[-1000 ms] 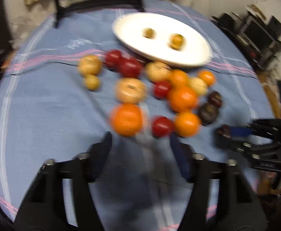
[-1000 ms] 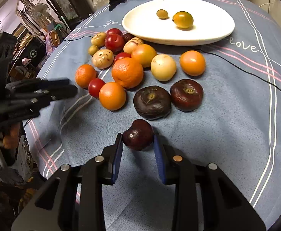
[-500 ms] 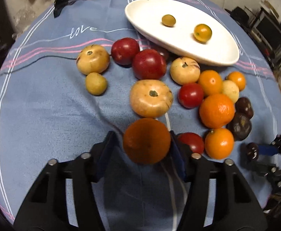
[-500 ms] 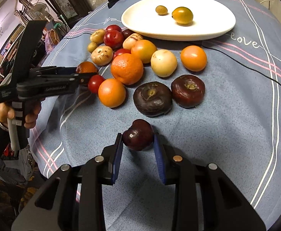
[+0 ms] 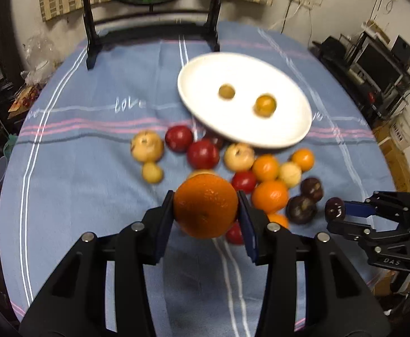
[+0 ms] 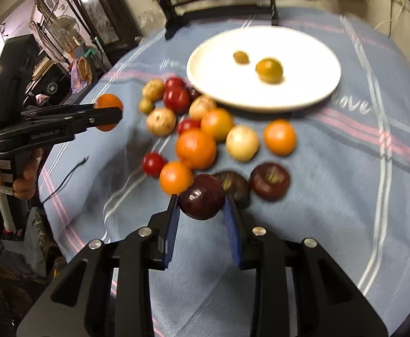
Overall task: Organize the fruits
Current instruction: 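Lower the plum and orange onto the white plate and open both tools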
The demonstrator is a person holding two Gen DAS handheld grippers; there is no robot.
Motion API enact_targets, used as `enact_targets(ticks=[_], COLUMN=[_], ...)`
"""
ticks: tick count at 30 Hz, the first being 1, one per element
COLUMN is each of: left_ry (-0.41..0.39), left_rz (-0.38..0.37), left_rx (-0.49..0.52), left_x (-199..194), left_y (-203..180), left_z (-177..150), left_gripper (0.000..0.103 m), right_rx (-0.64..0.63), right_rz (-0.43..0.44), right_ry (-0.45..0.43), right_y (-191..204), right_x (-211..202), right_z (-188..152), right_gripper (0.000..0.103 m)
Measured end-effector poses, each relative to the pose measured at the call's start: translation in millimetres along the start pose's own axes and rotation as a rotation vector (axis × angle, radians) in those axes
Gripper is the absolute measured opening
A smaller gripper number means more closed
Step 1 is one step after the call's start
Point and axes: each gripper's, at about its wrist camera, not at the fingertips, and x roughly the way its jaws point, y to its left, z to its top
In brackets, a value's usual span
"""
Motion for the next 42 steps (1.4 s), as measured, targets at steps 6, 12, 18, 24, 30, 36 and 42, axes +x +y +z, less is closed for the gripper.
enact_targets(ticks=[6, 12, 18, 24, 30, 36, 42], left_ry=[-0.053, -0.102, -0.109, -0.071, -0.019, 0.021, 0.048], left_rz=[-0.026, -0.03, 0.026, 0.068, 0.103, 0.119, 0.118], left_rx=[0.028, 0.055, 0.103, 0.111, 0.113, 0.107, 0.116], left_x=[-10, -5, 13, 44, 80, 106, 124], left_y=[-13, -36, -55, -54, -47, -40, -40], left_z=[27, 68, 100, 117, 128, 135, 136], left_gripper=[0.044, 0.044, 0.044, 0.044, 0.044, 0.044, 0.044], right_rx=[0.012, 0.001, -0.007, -0.018, -0.028, -0.024, -0.02], right_rz=[-0.029, -0.077, -0.102, -0.107, -0.106, -0.104, -0.1], right_ry=[-0.108, -0.19, -0.203, -0.161, -0.104, -0.065, -0.041], right_y=[-11, -24, -38, -51, -61, -74, -86], right_x=[-32, -55, -47, -17, 19, 48, 61], right_z=[31, 73, 111, 141, 166, 181, 188], right_gripper=[0.032, 0.032, 0.032, 0.032, 0.032, 0.032, 0.032])
